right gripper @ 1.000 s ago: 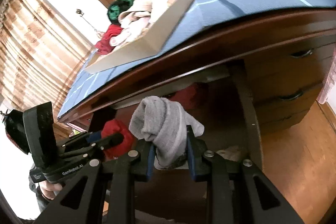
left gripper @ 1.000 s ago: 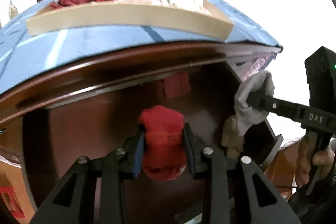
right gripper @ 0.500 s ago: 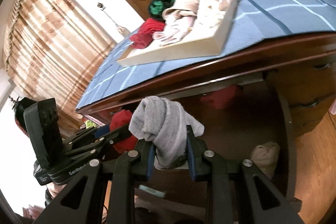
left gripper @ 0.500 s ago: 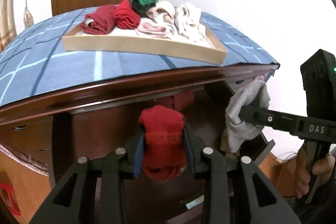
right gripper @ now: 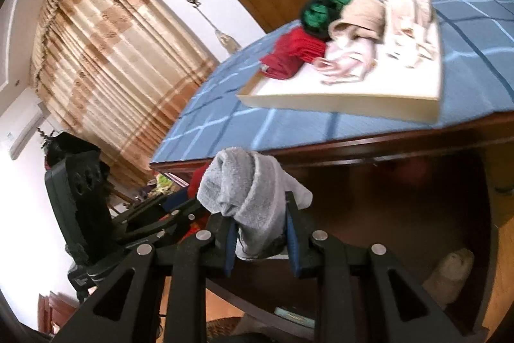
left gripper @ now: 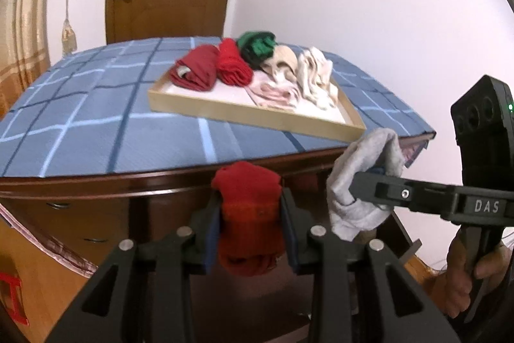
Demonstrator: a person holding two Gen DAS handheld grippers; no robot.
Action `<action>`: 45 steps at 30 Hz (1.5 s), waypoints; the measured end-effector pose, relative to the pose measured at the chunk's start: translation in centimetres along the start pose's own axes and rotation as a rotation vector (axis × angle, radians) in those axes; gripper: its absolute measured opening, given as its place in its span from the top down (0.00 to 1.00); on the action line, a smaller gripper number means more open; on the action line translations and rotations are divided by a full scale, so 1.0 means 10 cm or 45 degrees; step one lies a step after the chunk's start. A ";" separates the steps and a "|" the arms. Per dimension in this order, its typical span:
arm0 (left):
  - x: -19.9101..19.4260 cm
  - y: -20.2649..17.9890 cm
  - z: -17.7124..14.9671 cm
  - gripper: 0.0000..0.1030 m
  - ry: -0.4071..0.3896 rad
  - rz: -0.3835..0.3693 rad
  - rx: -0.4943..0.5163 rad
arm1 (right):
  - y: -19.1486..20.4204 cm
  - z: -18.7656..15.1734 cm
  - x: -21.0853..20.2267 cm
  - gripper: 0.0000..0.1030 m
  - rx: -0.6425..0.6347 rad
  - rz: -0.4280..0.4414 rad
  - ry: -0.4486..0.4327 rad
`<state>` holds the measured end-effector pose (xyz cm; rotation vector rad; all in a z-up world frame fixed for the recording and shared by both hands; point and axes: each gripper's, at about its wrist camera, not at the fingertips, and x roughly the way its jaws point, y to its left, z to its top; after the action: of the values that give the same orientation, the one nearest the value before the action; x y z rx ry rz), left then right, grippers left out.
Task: Take underwear out of drawer
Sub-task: 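Lift both held socks out of the drawer and carry them over the tray, then lower both socks into the tray and open both tools to release them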
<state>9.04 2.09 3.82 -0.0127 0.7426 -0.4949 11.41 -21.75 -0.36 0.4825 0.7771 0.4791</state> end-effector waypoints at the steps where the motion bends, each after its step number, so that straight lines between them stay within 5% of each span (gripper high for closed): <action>1: -0.02 0.02 0.03 0.69 -0.009 0.008 0.000 | 0.03 0.03 0.02 0.73 -0.006 0.007 -0.002; 17: -0.13 0.22 0.51 0.69 -0.133 0.094 0.047 | 0.14 0.52 0.20 0.73 0.052 0.068 -0.081; 45: 0.25 0.58 1.23 0.69 -0.133 0.100 0.054 | -0.33 1.21 0.28 0.71 0.320 -0.011 -0.212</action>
<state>21.15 4.16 10.26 0.0303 0.6277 -0.4316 22.99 -25.56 3.65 0.7430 0.6815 0.3293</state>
